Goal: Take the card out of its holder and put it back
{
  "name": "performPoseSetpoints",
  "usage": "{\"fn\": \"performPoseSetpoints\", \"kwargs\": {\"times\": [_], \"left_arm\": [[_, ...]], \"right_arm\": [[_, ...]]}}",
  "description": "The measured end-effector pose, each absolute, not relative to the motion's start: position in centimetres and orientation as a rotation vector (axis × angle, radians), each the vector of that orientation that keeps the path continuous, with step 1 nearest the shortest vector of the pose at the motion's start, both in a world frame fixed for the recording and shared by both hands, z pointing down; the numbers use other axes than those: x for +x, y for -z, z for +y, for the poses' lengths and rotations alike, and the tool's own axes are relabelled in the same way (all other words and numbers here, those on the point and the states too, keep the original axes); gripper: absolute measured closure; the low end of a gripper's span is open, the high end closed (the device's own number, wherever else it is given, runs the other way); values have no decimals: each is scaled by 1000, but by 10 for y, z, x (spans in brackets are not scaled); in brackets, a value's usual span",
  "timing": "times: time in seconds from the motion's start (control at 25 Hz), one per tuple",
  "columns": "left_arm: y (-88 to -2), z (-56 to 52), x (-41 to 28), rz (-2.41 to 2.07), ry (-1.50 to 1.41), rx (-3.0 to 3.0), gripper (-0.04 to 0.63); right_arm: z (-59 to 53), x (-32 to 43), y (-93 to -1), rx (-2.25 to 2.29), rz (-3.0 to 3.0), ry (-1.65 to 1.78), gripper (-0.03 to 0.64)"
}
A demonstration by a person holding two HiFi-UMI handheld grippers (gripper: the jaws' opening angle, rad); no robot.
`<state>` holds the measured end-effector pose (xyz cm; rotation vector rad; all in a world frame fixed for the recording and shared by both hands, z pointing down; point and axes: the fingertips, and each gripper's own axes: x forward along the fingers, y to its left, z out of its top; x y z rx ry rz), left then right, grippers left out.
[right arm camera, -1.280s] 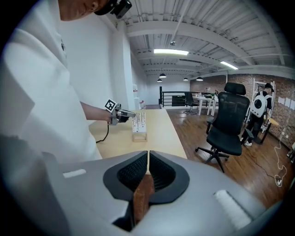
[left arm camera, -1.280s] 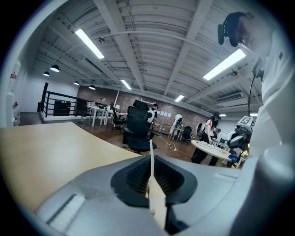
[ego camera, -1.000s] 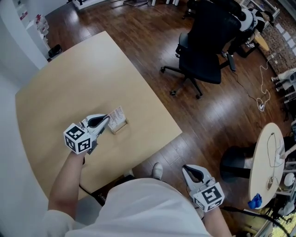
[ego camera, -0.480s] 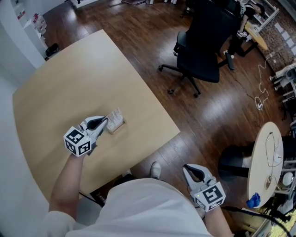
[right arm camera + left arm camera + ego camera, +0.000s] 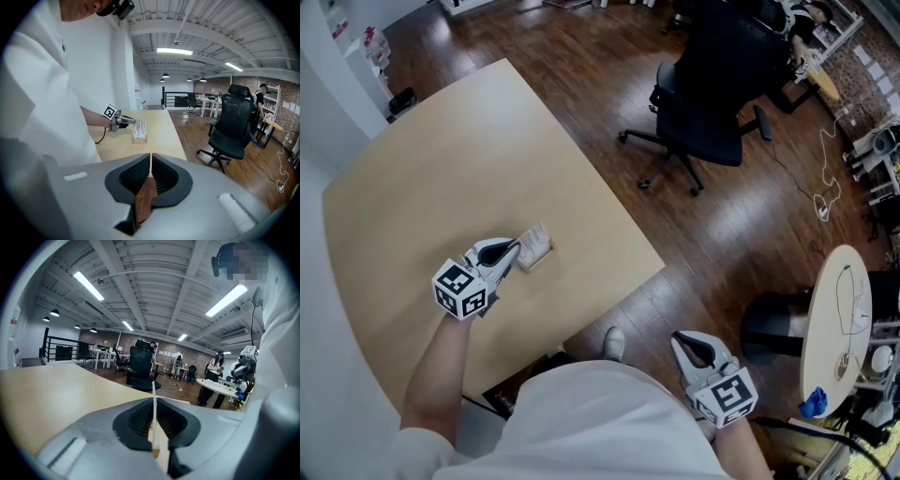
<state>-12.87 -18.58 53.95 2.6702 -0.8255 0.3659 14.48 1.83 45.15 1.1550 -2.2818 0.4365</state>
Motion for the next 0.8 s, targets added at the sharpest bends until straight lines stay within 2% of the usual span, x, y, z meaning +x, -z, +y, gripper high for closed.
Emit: {"fn": "performPoseSetpoints", "kwargs": {"times": [0.8], "left_arm": [[-558, -180, -124, -789, -433, 2680, 575]], "right_arm": [[22, 133, -450, 1185, -2253, -454, 602]]}}
